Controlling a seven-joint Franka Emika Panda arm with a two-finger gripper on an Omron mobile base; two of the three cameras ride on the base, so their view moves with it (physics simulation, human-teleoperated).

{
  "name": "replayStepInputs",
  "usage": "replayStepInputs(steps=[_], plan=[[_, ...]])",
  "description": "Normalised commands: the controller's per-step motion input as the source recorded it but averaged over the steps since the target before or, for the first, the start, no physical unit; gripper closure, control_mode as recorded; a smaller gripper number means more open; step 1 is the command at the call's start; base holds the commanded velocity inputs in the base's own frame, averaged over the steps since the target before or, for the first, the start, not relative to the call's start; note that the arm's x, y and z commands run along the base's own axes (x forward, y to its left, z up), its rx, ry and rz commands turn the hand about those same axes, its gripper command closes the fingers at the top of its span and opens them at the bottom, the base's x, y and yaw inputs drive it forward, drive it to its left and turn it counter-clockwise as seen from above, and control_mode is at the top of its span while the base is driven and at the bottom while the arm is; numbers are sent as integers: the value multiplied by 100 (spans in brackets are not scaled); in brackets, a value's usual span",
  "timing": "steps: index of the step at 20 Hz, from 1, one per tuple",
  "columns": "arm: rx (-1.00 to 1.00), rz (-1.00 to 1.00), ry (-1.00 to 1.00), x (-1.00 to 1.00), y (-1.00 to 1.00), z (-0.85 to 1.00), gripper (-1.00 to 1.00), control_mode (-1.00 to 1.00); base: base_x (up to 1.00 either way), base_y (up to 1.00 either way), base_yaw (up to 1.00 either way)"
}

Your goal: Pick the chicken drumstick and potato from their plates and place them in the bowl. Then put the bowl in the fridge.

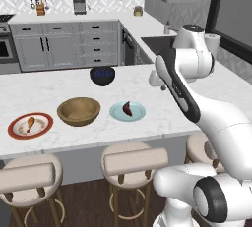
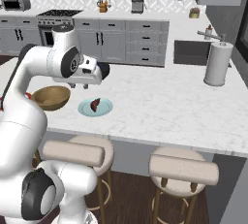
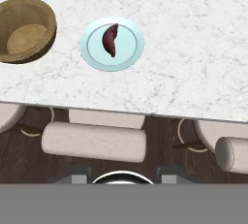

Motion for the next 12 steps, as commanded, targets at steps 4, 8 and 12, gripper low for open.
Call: replayStepInputs(steps=[4, 8, 12], plan=[[0, 1, -1, -24, 4, -1, -100, -100, 0, 0, 0], [1, 1, 0, -1, 46, -55, -100, -100, 0, 0, 0], [12, 1, 0, 29, 13, -70, -100, -100, 0, 0, 0]])
